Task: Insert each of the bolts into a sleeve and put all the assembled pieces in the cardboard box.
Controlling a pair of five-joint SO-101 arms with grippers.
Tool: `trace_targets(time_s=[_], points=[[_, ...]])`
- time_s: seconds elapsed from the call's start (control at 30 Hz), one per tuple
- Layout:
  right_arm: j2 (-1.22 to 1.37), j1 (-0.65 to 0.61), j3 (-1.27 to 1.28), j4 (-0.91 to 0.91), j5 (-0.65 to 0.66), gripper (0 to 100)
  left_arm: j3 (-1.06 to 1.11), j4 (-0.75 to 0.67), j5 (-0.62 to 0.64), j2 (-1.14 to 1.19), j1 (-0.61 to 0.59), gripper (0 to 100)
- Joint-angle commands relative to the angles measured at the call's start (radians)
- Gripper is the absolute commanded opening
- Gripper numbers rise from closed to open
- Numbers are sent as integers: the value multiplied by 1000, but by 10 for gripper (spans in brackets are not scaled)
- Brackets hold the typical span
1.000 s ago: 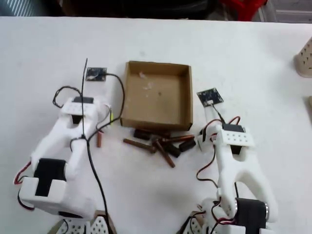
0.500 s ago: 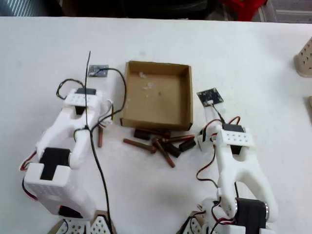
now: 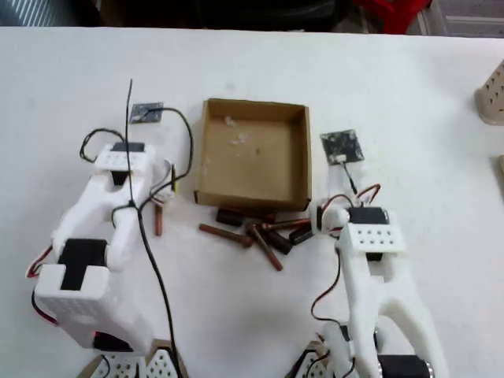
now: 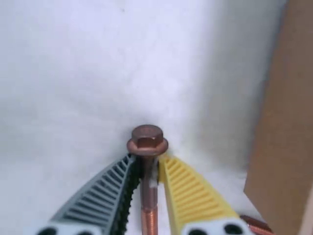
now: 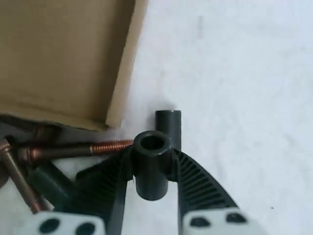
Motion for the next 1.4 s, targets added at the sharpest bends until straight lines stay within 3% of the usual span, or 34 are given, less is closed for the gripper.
trace_targets(time_s=[0.0,0.17,0.3,0.63,0.87,1.07,1.17,1.37], points=[[-54,-16,-9,-53,-55,19,-35,-28,11,-2,-21,20],[-62,-16,-14,-139,-61,19,-35,-28,9,-1,-21,20],[-61,-25,15,-318,-63,19,-37,-28,9,1,-22,20],[-59,-96,295,-1099,-63,19,-38,-28,9,2,-22,21],[-53,-113,356,-1365,-64,19,-40,-29,9,2,-22,21],[-44,-200,499,-1751,-64,19,-40,-29,9,4,-21,21],[31,-254,523,-1874,-64,16,-38,-29,9,4,-21,21],[329,-239,462,-2098,-64,15,-37,-29,9,2,-21,21]])
